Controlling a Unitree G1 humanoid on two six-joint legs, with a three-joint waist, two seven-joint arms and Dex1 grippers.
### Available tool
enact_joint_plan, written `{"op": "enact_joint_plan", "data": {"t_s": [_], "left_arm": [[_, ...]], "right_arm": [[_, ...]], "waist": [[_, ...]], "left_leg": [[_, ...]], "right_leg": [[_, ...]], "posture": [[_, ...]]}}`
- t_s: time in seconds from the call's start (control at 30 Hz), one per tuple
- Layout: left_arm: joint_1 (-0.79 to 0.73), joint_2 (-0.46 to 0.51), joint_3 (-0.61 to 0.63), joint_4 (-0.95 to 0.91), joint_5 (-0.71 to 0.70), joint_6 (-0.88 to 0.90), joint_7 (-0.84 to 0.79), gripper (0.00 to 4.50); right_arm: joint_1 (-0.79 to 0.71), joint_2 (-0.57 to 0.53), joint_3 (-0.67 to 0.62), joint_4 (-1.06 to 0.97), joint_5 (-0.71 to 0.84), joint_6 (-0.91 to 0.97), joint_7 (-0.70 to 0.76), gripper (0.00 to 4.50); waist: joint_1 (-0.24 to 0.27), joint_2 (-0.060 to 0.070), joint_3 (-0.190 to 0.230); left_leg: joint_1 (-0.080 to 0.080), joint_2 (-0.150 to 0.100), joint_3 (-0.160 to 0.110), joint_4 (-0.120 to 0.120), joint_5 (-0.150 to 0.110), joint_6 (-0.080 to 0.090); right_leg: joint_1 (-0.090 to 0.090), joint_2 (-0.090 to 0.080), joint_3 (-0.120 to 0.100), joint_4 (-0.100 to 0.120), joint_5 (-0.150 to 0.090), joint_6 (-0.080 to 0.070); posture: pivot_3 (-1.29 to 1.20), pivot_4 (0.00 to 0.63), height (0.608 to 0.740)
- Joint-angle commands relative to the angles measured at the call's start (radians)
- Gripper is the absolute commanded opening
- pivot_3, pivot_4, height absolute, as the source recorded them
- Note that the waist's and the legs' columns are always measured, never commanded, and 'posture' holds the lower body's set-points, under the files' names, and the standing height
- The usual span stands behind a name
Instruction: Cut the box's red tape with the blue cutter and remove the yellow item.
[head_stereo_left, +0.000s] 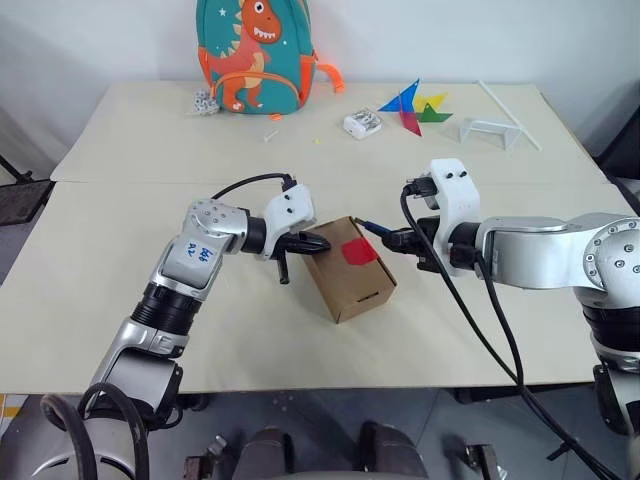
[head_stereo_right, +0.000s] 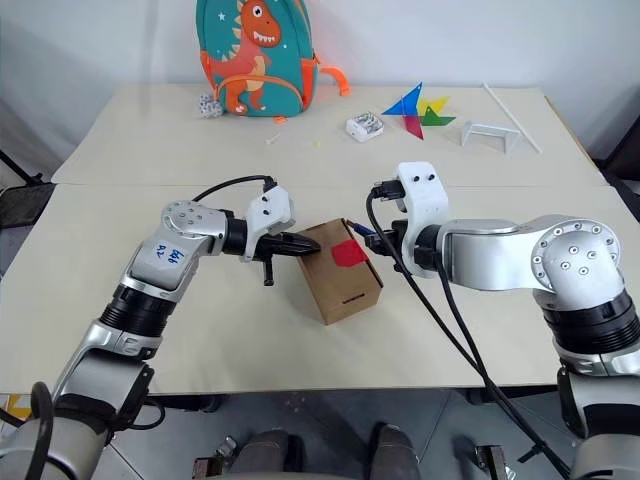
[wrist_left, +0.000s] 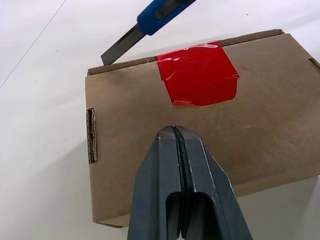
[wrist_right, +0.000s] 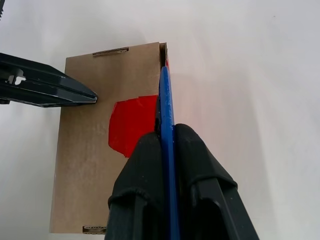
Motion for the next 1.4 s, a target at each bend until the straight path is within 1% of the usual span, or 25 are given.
{"op": "enact_joint_plan", "data": {"t_s": [0.03,0.17,0.37,0.53,0.83,1.17,1.4], "left_arm": [[0.037,0.002,-0.045,0.013,0.014,0.024,-0.013,0.00],[0.037,0.003,-0.048,0.011,0.014,0.022,-0.012,0.00],[0.033,0.001,-0.047,0.016,0.013,0.021,-0.012,0.00],[0.030,0.001,-0.048,0.019,0.013,0.021,-0.012,0.00],[0.028,0.003,-0.047,0.019,0.015,0.023,-0.011,0.00],[0.032,0.005,-0.046,0.014,0.016,0.027,-0.007,0.00],[0.032,0.006,-0.045,0.016,0.017,0.027,-0.005,0.00]], "right_arm": [[-0.068,-0.041,-0.067,0.027,0.004,0.016,0.013,0.13],[-0.086,-0.090,-0.060,0.042,0.004,0.061,0.076,0.13],[-0.101,-0.074,-0.056,0.051,0.004,0.063,0.103,0.13],[-0.085,-0.042,-0.052,0.040,0.004,0.048,0.083,0.13],[-0.010,0.006,-0.044,-0.010,0.004,0.007,0.011,0.13],[0.059,0.019,-0.045,-0.048,0.004,-0.021,-0.012,0.13],[0.068,0.025,-0.049,-0.058,0.004,-0.038,-0.015,0.13]], "waist": [[0.000,0.000,0.000],[0.002,0.000,0.000],[0.002,0.000,0.000],[0.002,0.000,0.000],[0.002,0.000,0.000],[0.002,0.000,0.000],[0.002,0.000,0.000]], "left_leg": [[0.000,0.000,0.000,0.000,0.000,0.000],[0.000,0.000,0.000,-0.001,0.000,0.000],[0.000,0.000,0.000,-0.001,0.000,0.000],[0.000,0.000,0.000,-0.001,0.000,0.000],[0.000,0.000,0.000,-0.001,0.000,0.000],[0.000,0.000,0.000,-0.001,0.000,0.000],[0.000,0.000,0.000,0.000,0.000,0.000]], "right_leg": [[0.000,0.000,0.000,0.000,0.000,0.000],[0.000,0.000,0.000,0.000,0.000,0.000],[0.000,0.000,0.000,0.000,0.000,0.000],[0.000,0.000,0.000,0.000,0.000,0.000],[0.000,0.000,0.000,0.000,0.000,0.000],[0.000,0.000,0.000,0.000,0.000,0.000],[0.000,0.000,0.000,0.000,0.000,0.000]], "posture": [[0.00,0.150,0.740],[0.00,0.150,0.740],[0.00,0.150,0.740],[0.00,0.150,0.740],[0.00,0.150,0.740],[0.00,0.150,0.740],[0.00,0.150,0.740]]}}
